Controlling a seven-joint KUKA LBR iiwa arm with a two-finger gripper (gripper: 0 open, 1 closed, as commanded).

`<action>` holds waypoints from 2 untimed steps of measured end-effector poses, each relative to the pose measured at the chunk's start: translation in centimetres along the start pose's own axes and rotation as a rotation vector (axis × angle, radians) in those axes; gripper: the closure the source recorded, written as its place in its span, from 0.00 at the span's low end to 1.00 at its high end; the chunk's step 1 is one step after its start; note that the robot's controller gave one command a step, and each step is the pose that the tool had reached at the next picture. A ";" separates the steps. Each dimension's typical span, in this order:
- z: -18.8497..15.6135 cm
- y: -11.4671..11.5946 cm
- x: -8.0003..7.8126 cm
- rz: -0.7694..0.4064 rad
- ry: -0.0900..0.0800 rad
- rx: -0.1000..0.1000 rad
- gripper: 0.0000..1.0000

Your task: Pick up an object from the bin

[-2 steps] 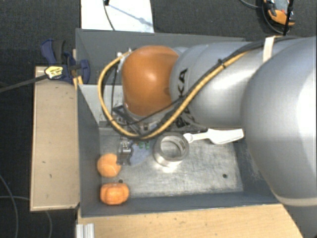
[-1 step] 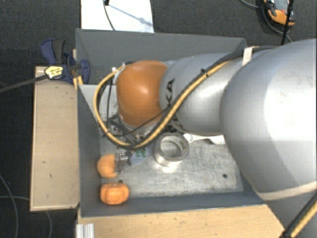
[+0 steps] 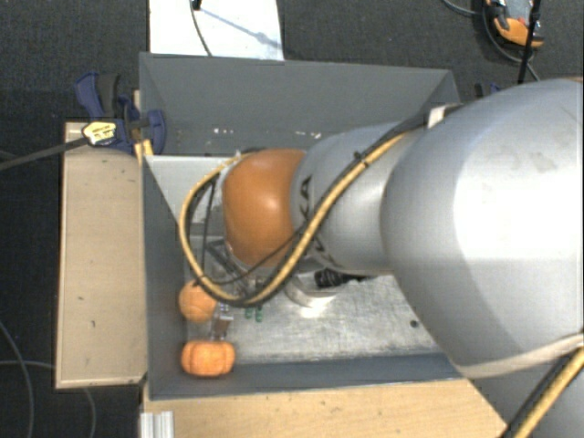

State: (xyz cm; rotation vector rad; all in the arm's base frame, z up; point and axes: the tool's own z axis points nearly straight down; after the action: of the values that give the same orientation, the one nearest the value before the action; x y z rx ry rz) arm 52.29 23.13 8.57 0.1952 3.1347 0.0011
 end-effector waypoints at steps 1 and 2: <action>1.4 1.4 0.0 0.175 -0.001 -0.003 1.00; 1.4 1.4 0.0 0.177 -0.001 -0.003 1.00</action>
Offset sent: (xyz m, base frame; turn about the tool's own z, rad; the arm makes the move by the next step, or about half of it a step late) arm 0.0000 0.0000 0.0000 0.0000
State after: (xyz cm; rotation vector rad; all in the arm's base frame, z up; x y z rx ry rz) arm 52.51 24.54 7.14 0.4711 3.1040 0.0058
